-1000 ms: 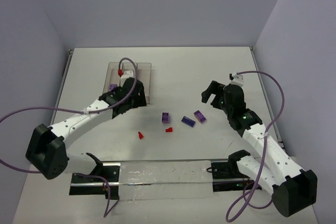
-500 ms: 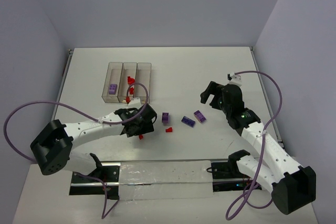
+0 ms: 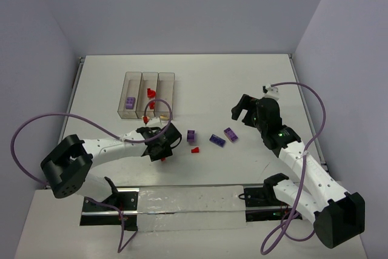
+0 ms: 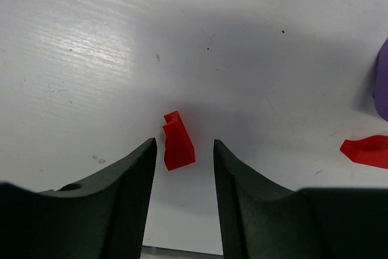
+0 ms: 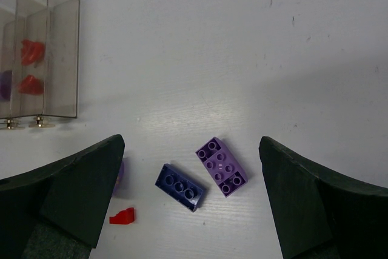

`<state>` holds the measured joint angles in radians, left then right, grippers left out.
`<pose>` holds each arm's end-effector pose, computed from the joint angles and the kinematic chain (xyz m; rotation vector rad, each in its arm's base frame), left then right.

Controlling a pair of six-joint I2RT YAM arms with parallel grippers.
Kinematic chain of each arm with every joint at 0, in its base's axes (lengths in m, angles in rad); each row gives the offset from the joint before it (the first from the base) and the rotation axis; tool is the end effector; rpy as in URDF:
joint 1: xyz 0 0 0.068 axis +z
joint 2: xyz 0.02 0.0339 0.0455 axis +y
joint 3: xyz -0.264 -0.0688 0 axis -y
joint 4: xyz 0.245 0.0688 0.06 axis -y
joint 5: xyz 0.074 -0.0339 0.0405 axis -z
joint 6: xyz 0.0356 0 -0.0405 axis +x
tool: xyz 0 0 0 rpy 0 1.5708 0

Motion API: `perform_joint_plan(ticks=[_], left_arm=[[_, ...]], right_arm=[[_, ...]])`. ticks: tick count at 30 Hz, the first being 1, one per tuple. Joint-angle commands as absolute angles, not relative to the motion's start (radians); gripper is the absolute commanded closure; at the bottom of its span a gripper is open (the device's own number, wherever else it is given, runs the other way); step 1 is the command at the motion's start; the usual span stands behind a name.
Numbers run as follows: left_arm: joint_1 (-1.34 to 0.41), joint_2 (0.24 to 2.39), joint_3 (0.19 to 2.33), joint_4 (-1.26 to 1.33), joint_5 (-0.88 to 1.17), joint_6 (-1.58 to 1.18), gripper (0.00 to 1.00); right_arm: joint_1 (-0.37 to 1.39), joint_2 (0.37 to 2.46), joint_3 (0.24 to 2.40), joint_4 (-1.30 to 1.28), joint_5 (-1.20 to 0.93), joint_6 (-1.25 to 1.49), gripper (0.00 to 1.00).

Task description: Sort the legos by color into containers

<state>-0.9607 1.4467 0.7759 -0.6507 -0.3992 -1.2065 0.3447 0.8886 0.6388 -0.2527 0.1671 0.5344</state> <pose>0.1505 -0.1911 0.1667 -0.3951 2.6459 -0.0428 0.1915 0.0625 0.2634 0.3001 2.0645 0.3666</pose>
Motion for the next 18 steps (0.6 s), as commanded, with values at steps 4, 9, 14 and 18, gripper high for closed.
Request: perform_joint_plan(ticks=[4, 9, 14, 18], left_arm=[[-0.963, 1.479, 0.757, -0.618, -0.392, -1.232, 0.60], [-0.963, 1.494, 0.751, -0.604, -0.390, -1.227, 0.67], [-0.963, 1.469, 0.787, -0.652, -0.416, -1.215, 0.81], [-0.942, 1.417, 0.886, -0.744, -0.502, -1.152, 0.94]], right_arm=[[0.356, 0.879, 0.639, -0.213, 0.167, 0.537, 0.00], [0.355, 0.882, 0.635, -0.212, 0.166, 0.540, 0.00], [0.356, 0.882, 0.638, -0.213, 0.170, 0.539, 0.00], [0.356, 0.885, 0.636, -0.210, 0.170, 0.537, 0.00]])
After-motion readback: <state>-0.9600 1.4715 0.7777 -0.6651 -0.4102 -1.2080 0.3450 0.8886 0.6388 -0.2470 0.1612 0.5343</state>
